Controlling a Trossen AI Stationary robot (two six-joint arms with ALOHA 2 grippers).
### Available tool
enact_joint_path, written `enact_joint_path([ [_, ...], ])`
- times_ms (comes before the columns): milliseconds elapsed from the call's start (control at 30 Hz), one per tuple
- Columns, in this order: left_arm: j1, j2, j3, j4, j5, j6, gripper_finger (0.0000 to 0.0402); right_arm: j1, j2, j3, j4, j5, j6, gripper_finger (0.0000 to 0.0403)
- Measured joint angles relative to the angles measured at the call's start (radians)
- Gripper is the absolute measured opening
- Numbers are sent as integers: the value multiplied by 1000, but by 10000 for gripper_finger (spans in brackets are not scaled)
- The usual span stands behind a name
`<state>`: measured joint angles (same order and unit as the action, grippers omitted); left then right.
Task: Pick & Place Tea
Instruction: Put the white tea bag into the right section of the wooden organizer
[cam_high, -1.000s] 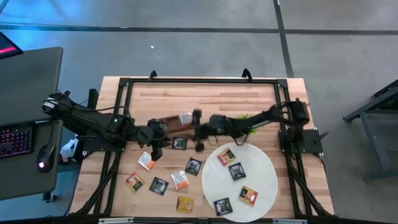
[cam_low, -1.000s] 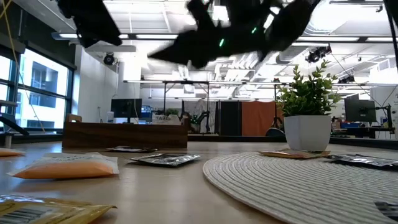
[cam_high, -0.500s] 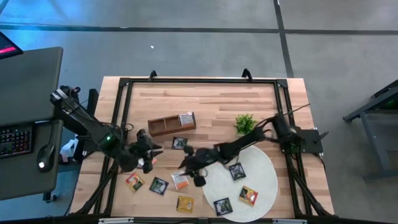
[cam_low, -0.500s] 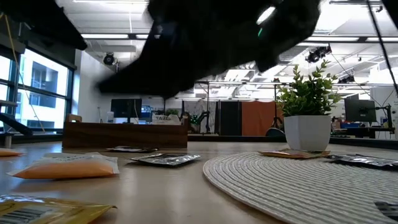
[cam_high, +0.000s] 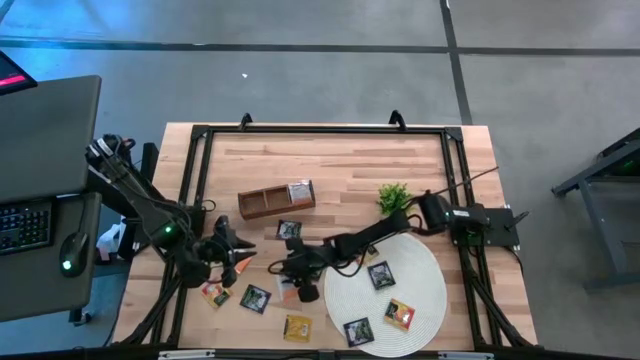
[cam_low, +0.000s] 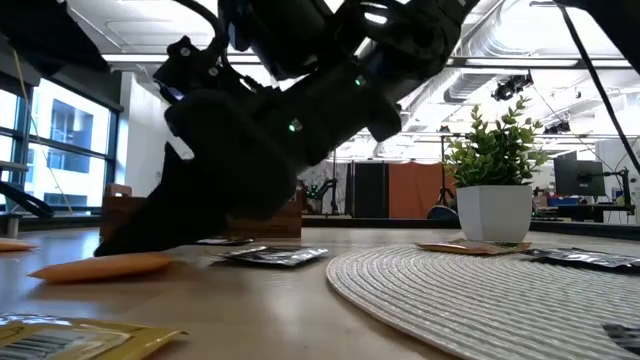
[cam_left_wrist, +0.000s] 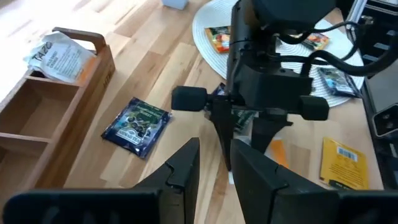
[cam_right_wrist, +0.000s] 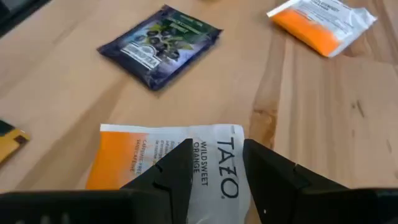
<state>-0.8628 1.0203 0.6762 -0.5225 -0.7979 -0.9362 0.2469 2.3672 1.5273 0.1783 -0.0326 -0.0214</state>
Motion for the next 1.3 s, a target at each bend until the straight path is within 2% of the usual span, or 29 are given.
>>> enact_joint_path([
  [133, -3, 0, 0, -1, 1, -15, 89, -9, -4, 2, -67, 2, 35, 119],
  [333, -2, 0, 0, -1, -2, -16, 89, -14, -16, 0, -80, 1, -9, 16],
  [367, -2, 0, 0, -1, -4, -19, 89, -15, -26, -2, -85, 2, -27, 10],
  [467, -2, 0, 0, -2, -6, -39, 89, -19, -84, -9, -136, 37, -70, 27],
  [533, -2, 0, 0, -1, -6, -50, 89, -23, -141, -12, -172, 121, -134, 31],
  [633, -2, 0, 0, -2, -8, -64, 89, -32, -247, -4, -217, 413, -314, 14],
  [733, -2, 1, 0, -2, -9, -64, 89, -57, -285, -3, -195, 677, -560, 6],
  [800, -2, 1, 0, -4, -20, -64, 89, -86, -276, -7, -146, 746, -678, 12],
  [933, -2, 1, 0, -3, -32, -64, 89, -164, -271, -5, -151, 714, -756, 6],
  [1067, -2, 1, 0, -3, -31, -64, 89, -227, -234, -8, -157, 785, -840, 6],
  [1200, -2, 1, 0, -2, -31, -64, 89, -260, -226, -4, -147, 676, -844, 3],
  [1300, -2, 1, 0, -1, -31, -73, 89, -263, -207, -6, -173, 683, -836, 4],
])
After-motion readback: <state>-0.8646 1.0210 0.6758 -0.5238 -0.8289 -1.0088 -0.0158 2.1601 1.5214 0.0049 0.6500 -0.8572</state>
